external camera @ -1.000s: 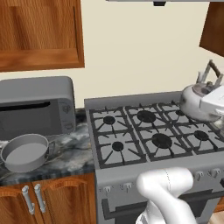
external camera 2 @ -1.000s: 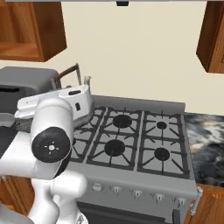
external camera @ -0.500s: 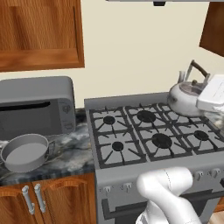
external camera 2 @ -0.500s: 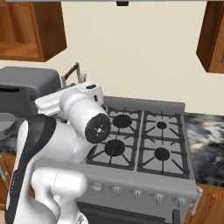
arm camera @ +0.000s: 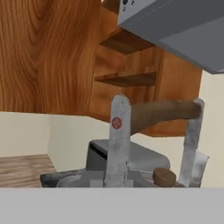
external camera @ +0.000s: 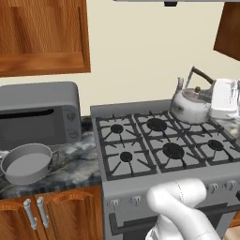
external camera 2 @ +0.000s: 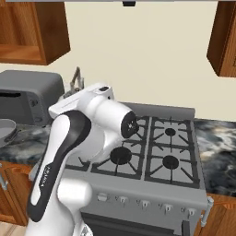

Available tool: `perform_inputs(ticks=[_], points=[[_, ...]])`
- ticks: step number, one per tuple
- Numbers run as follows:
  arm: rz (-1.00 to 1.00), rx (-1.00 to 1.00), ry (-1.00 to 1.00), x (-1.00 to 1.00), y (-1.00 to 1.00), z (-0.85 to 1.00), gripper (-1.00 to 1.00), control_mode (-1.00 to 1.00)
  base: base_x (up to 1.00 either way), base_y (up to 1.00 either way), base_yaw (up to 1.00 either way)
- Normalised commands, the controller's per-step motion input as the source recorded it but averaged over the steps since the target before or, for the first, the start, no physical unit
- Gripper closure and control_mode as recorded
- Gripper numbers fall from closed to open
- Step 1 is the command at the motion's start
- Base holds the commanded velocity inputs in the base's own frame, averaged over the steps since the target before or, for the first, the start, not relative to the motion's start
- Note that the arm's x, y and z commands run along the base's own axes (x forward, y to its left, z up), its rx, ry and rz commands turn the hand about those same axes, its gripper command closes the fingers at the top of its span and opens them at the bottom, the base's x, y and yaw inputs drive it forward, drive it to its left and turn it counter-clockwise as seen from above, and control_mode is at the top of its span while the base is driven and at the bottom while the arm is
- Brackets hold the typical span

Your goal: Pick the kettle from the cabinet and place it on a stove burner. Then pick the pot from the counter and place it on another stove burner. Finally, turn both burners on.

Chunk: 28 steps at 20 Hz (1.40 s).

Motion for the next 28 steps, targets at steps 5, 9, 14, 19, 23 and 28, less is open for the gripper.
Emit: perform_inputs(ticks=[5,9,14,19,23,28], points=[[0.07,0.00,0.02,0.24,0.36,-0.13,1.00,-1.00,0.00,0.00,0.00],[0.07,0.00,0.02,0.18,0.32,-0.14,1.00,-1.00,0.00,0.00,0.00],[0.07,-0.01,0.00,0.13,0.27,-0.09,1.00,-1.00,0.00,0.00,0.00],[0.07,0.00,0.00,0.09,0.24,-0.18,1.00,-1.00,0.00,0.00,0.00],[0.07,-0.01,0.01,0.10,0.24,-0.22,1.00,-1.00,0.00,0.00,0.00],[0.06,-0.03,0.03,0.10,0.26,-0.21,1.00,-1.00,0.00,0.00,0.00]])
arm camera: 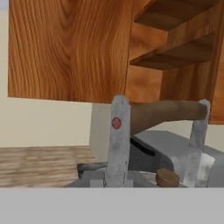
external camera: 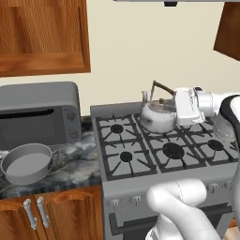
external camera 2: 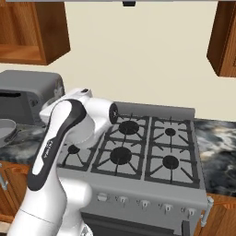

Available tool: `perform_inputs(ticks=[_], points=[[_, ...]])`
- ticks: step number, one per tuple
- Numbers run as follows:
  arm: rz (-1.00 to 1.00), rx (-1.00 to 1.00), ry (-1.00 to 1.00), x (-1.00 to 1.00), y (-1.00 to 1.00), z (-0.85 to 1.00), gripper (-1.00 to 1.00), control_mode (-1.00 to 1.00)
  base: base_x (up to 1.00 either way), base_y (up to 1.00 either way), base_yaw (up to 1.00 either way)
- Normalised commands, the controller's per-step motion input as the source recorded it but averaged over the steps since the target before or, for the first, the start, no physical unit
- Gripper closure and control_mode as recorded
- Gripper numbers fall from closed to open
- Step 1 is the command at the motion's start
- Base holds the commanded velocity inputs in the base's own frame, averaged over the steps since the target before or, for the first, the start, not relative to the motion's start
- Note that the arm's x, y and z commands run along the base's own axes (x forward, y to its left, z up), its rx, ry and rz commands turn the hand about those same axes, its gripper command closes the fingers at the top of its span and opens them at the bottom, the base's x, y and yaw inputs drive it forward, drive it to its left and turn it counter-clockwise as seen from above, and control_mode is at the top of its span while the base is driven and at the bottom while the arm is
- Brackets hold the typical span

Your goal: Pick the kettle from the cabinet and place it on a stove burner. Then pick the pot from the counter and place it on another stove burner. Finally, turn both burners on.

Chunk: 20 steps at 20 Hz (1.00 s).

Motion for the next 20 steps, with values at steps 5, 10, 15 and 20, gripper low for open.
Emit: perform_inputs(ticks=[5,10,15,20], points=[[0.05,-0.02,0.05,0.14,0.22,-0.19,1.00,-1.00,0.00,0.00,0.00],[0.03,0.00,0.06,0.21,0.12,-0.18,1.00,-1.00,0.00,0.00,0.00],[0.01,0.00,0.00,0.24,0.03,-0.17,1.00,-1.00,0.00,0.00,0.00],[0.00,0.00,0.00,0.23,0.00,-0.09,1.00,-1.00,0.00,0.00,0.00]])
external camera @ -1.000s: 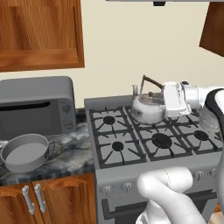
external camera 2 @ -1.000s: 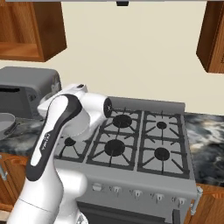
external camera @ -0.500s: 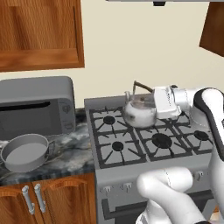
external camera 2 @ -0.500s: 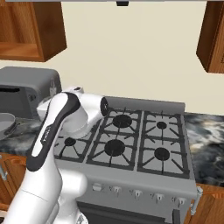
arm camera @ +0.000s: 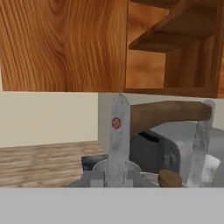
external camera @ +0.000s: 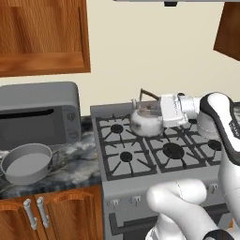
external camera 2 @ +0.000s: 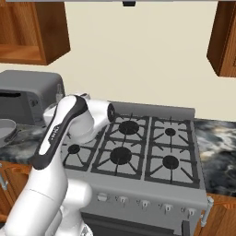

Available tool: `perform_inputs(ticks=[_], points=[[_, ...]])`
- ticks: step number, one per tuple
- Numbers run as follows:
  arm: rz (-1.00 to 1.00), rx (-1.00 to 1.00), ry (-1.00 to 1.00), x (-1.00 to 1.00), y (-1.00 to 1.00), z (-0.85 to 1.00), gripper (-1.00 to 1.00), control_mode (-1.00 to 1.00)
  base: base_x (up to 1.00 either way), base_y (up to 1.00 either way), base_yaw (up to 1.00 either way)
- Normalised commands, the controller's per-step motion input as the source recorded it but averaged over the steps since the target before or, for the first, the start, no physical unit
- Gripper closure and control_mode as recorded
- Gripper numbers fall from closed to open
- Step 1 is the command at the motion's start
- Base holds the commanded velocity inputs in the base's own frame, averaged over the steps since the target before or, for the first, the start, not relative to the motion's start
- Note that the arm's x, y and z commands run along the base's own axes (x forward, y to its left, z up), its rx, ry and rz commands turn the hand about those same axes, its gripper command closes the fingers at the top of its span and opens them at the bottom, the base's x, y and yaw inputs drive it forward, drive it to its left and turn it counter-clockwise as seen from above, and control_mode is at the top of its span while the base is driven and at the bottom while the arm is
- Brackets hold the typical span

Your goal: Pick the kettle from the cabinet and place it on a stove burner. Then pick the pot from the counter and place it on another stove burner. Finally, turn both burners on.

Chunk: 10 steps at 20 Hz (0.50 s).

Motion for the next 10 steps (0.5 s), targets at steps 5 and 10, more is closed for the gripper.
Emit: perform_inputs(ticks=[5,10], points=[[0.00,0.00,0.00,0.25,0.00,-0.01,1.00,-1.00,0.00,0.00,0.00],[0.00,0.00,0.00,0.25,0.00,-0.02,1.00,-1.00,0.00,0.00,0.00]])
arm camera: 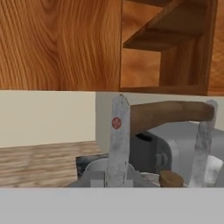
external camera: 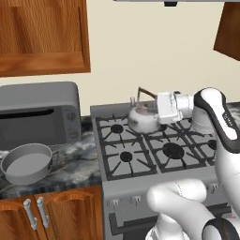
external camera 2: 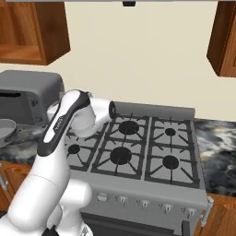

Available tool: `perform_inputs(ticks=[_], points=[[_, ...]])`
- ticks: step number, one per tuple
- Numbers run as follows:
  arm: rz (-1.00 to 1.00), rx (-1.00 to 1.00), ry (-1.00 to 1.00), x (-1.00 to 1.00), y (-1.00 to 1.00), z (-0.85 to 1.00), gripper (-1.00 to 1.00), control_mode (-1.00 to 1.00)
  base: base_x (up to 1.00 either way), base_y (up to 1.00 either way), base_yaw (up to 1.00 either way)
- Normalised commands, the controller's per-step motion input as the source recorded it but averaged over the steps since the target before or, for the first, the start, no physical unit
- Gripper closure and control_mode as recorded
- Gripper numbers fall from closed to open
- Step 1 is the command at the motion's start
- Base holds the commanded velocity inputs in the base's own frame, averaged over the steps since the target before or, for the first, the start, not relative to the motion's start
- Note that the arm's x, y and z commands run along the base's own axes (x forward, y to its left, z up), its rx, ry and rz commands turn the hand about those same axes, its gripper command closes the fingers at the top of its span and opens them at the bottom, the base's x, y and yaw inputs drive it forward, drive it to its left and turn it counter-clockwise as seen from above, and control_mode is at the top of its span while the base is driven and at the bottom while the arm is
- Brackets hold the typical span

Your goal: Pick the kettle from the cabinet and place it on a stove burner. Then pick the pot from the counter and place it on another stove burner. Finally, turn both burners on.

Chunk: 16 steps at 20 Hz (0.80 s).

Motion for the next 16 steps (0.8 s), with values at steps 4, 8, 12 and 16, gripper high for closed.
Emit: perform_inputs(ticks=[4,8,12,16], points=[[0.00,-0.02,0.00,0.23,0.00,-0.09,1.00,-1.00,0.00,0.00,0.00],[0.00,-0.04,0.00,0.19,0.00,-0.20,1.00,-1.00,0.00,0.00,0.00],[0.00,-0.02,0.00,0.20,0.00,-0.24,1.00,-1.00,0.00,0.00,0.00],[0.00,0.00,-0.01,0.25,0.04,-0.27,1.00,-1.00,0.00,0.00,0.00]])
